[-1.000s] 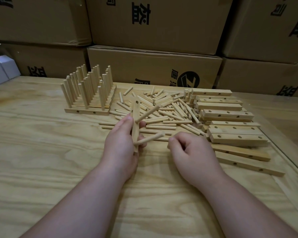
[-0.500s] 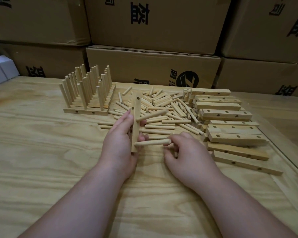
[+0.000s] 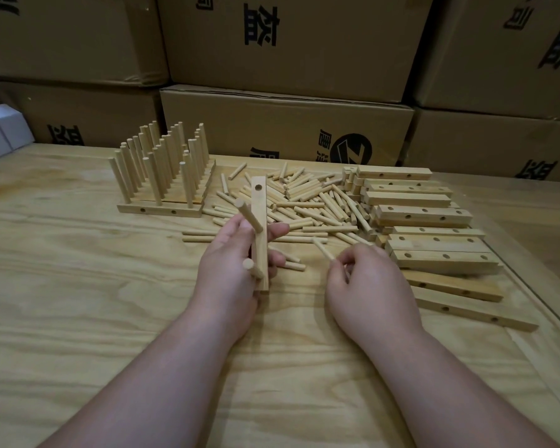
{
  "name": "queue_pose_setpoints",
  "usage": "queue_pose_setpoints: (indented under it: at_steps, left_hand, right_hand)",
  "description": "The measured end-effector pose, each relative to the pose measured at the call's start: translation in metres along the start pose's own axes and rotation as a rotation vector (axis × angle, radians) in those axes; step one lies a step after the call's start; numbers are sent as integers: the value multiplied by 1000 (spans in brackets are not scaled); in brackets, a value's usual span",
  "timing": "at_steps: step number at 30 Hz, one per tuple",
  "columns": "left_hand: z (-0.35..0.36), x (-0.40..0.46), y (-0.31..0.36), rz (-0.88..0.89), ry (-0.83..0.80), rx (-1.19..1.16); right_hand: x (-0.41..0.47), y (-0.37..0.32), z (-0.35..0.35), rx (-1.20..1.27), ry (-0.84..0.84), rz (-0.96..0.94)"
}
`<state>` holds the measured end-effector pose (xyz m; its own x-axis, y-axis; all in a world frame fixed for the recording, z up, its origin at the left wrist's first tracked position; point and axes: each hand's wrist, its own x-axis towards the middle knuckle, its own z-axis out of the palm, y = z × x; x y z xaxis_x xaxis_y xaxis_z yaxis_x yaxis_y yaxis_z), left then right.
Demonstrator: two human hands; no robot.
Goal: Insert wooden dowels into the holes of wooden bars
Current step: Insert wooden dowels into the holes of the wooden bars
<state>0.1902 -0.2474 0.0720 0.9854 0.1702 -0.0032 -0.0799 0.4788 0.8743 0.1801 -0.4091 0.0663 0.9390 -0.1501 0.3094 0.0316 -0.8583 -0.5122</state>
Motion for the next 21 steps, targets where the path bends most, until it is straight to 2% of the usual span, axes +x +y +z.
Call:
queue_pose_setpoints:
  at_steps: [12,18,21]
  left_hand:
    - [-3,-1,0,36,-109,73]
    - [-3,-3,0,29,-162,54]
    - [-1,-2,0,23,-142,51]
  right_hand:
    - [-1,2,3,431,54,-155]
    - [-1,1,6,450,-4,-221]
    - [-1,2,5,496,36,-241]
